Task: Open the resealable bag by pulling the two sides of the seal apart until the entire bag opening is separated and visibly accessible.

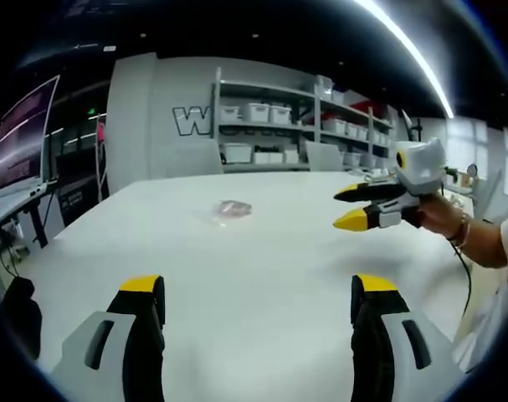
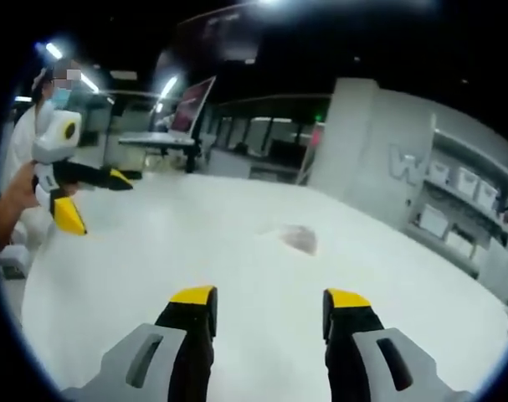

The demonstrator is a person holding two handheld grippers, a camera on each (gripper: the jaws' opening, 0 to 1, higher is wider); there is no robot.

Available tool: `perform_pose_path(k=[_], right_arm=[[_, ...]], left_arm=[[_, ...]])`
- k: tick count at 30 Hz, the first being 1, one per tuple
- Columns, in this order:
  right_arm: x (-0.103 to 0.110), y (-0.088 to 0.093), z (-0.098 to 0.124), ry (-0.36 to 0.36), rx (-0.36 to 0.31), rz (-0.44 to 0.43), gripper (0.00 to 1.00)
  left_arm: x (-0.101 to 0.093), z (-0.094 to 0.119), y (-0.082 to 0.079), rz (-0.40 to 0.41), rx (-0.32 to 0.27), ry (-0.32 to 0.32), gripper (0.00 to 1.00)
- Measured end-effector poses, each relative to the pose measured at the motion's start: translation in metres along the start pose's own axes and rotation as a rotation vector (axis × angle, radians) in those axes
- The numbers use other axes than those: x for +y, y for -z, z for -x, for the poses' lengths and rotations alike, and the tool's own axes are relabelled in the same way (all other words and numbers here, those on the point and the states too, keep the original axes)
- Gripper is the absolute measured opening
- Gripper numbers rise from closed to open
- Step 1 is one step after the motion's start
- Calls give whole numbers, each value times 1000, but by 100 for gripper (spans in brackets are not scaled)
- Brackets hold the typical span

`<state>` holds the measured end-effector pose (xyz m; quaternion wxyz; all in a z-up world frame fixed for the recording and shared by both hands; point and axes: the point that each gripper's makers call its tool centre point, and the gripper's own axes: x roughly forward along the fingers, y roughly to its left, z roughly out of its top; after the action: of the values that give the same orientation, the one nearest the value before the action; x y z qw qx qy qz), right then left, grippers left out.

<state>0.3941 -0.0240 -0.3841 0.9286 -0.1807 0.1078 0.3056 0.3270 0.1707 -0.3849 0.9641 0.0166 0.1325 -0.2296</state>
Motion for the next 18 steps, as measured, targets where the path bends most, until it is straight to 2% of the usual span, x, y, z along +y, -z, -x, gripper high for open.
perform_pose_path(k=[18], right_arm=[[-2, -2, -21, -6, 22, 47, 45]], left_arm=[[-3, 8, -7, -15, 1, 5, 91]])
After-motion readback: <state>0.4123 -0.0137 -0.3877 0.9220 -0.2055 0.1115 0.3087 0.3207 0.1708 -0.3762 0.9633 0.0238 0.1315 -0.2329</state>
